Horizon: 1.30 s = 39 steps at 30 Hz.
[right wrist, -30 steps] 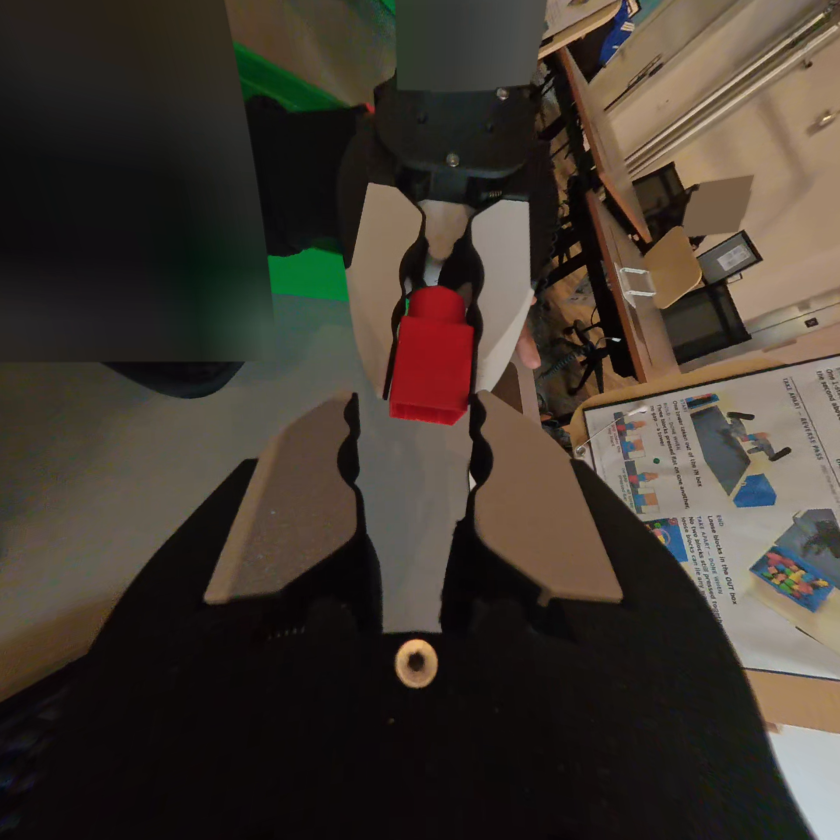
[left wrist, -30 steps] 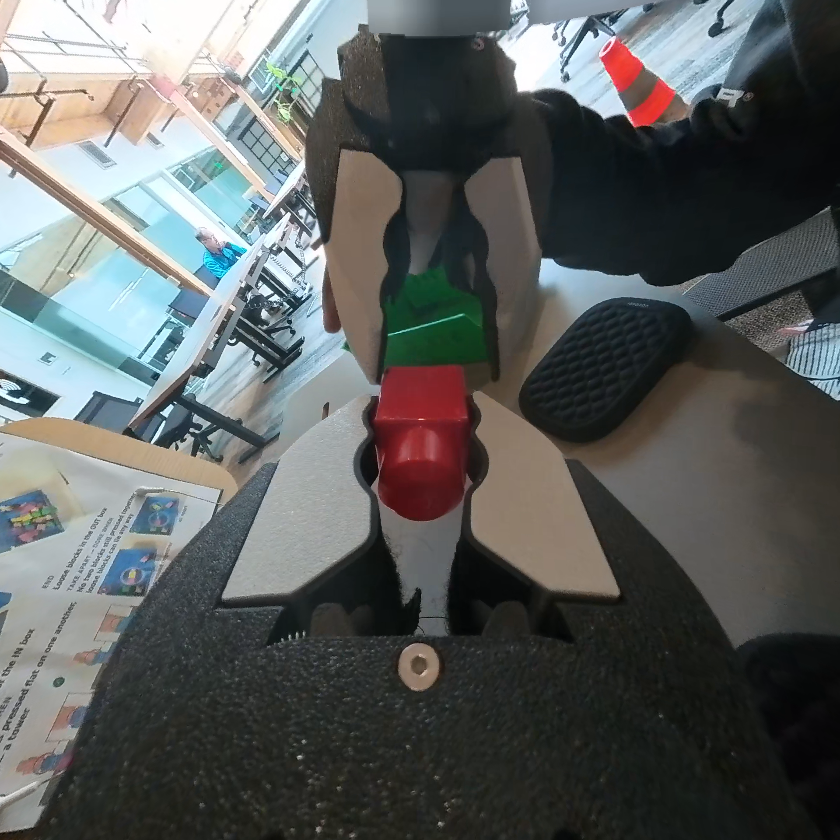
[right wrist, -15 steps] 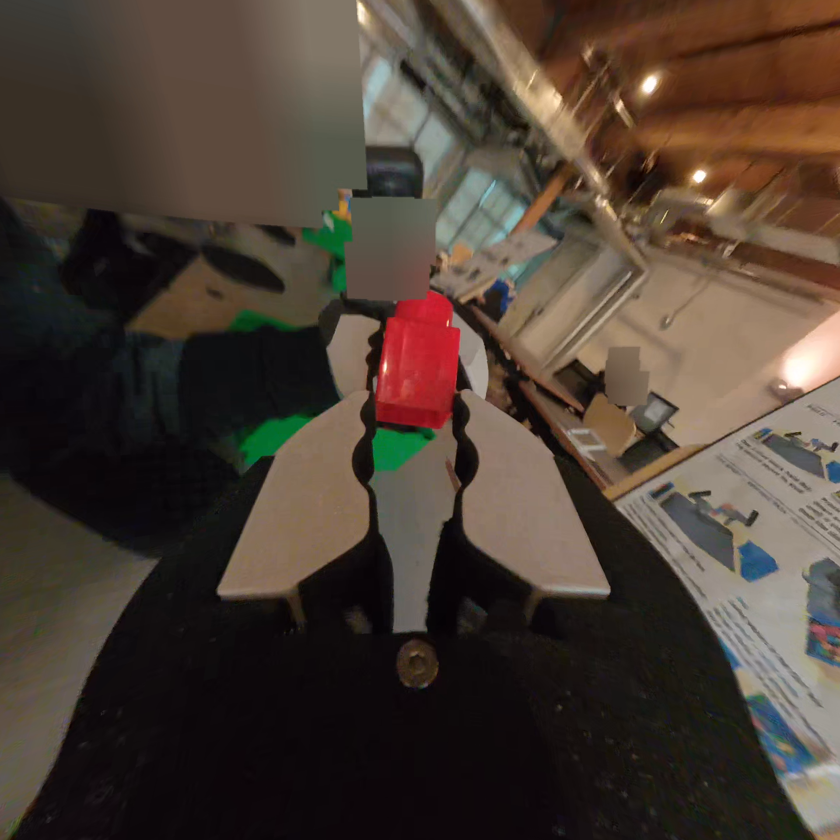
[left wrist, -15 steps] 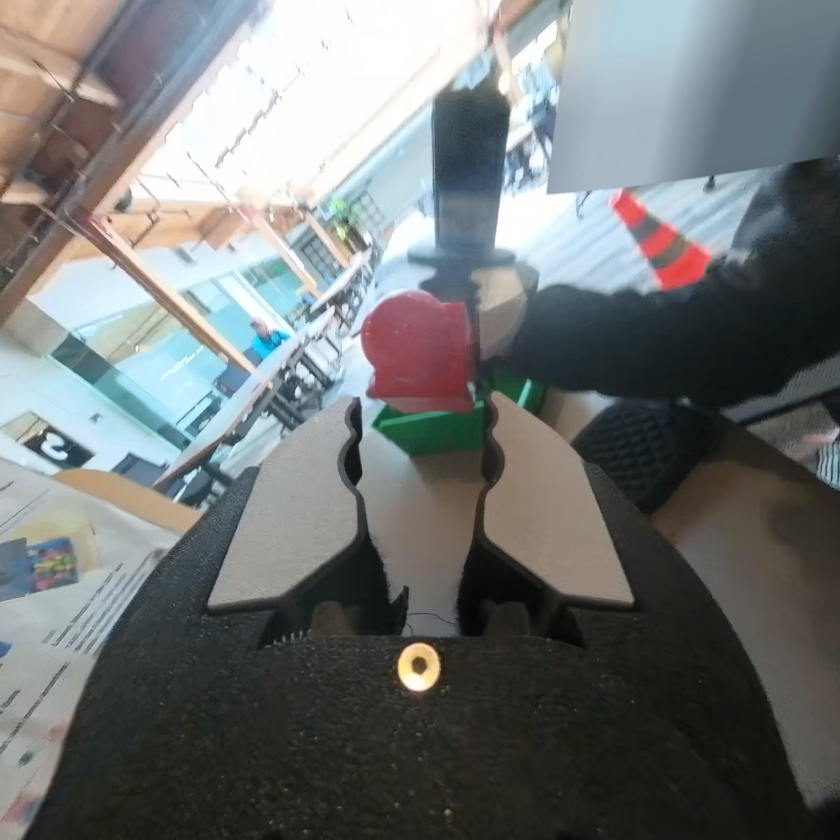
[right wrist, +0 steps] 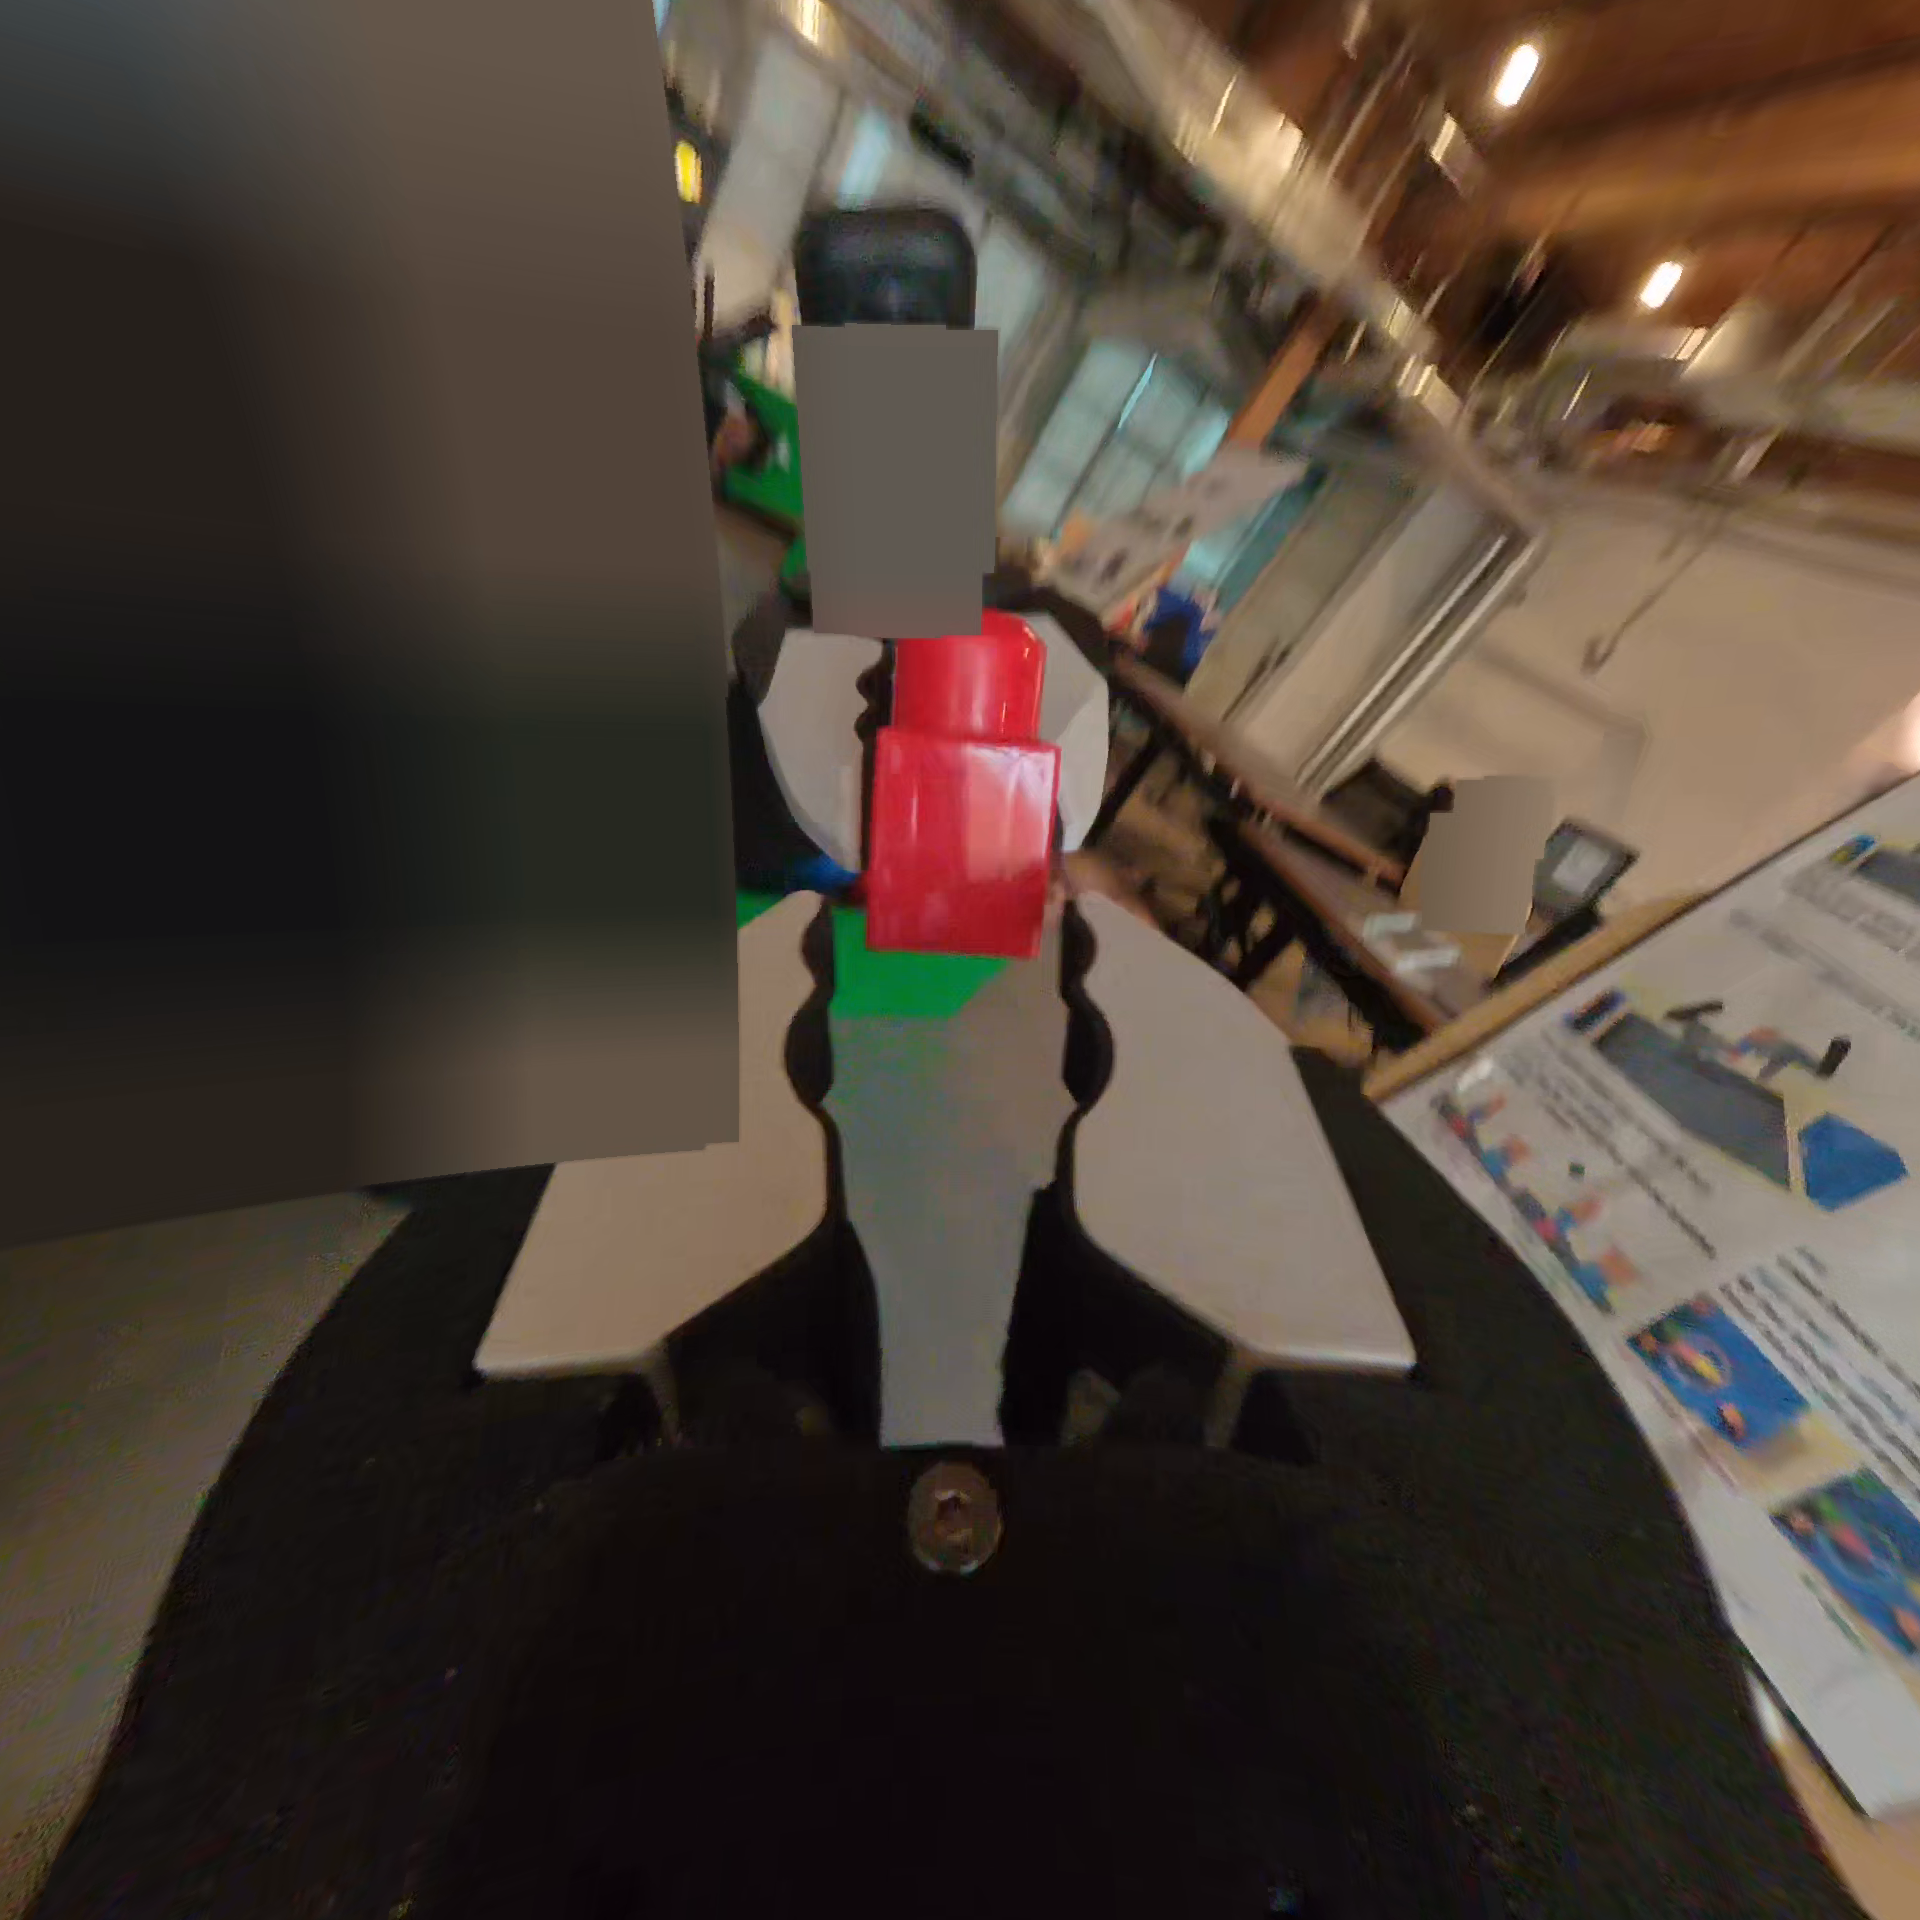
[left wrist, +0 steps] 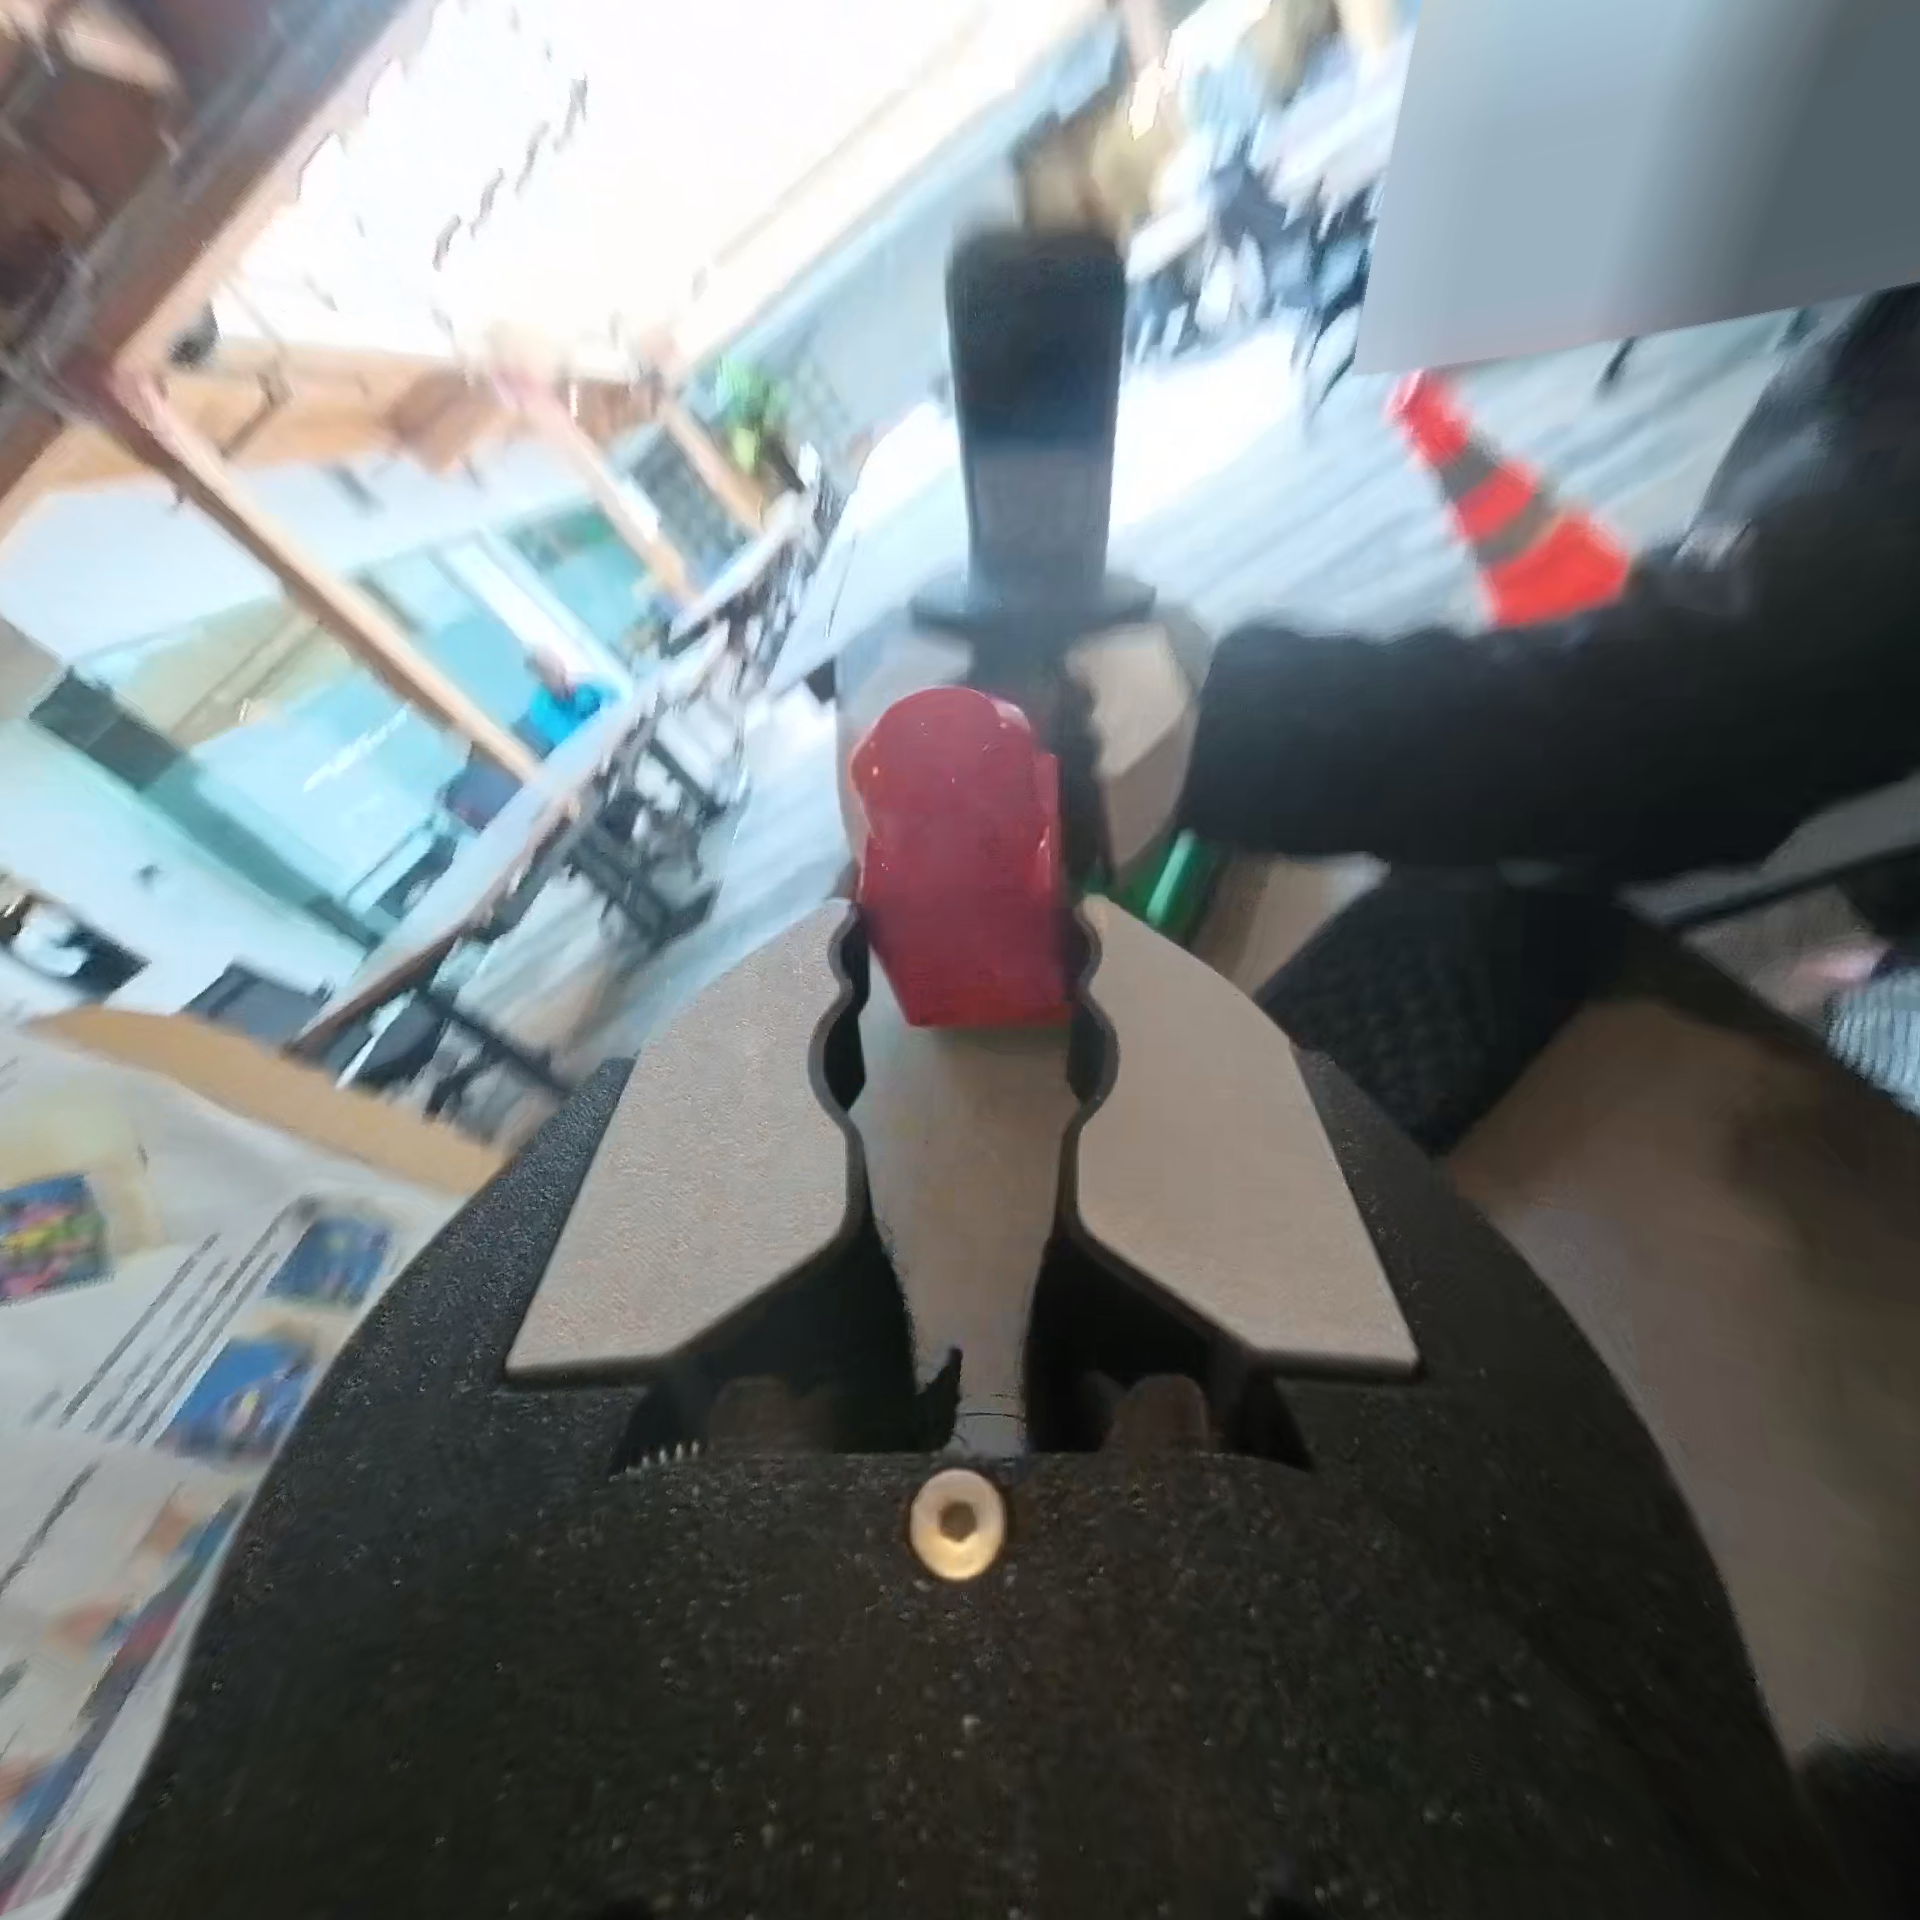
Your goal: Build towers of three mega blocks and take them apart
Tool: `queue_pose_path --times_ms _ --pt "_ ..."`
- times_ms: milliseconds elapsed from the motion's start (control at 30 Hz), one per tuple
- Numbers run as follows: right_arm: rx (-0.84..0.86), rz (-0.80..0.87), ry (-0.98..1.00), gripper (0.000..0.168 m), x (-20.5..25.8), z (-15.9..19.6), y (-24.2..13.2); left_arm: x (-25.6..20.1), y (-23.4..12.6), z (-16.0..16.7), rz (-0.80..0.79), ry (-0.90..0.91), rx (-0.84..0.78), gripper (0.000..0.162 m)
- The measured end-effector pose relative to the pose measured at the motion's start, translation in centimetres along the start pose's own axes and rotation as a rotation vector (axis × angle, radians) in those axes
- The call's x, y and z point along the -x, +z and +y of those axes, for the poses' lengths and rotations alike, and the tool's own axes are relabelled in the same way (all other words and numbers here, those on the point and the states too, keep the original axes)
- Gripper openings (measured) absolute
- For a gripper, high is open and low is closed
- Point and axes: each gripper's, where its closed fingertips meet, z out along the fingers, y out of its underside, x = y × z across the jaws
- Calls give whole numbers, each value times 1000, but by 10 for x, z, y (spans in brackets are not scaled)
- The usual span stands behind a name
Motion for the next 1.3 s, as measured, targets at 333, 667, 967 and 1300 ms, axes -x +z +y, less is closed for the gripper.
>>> queue_pose_path --times_ms 333,667,967,1300 --pt "753 -105 -145 46 7 42 0 -10 16 68 9 113 502 36" --pt "901 -39 -121 32 -5 51 -35 -6 27 64 -28 116 432 53" --pt "1319 273 185 32 -55 92 -241 38 2 8 -251 -23 40 83" --pt "1478 139 646 33 -5 210 -331 59 -30 -3 -375 -51 -28 91"
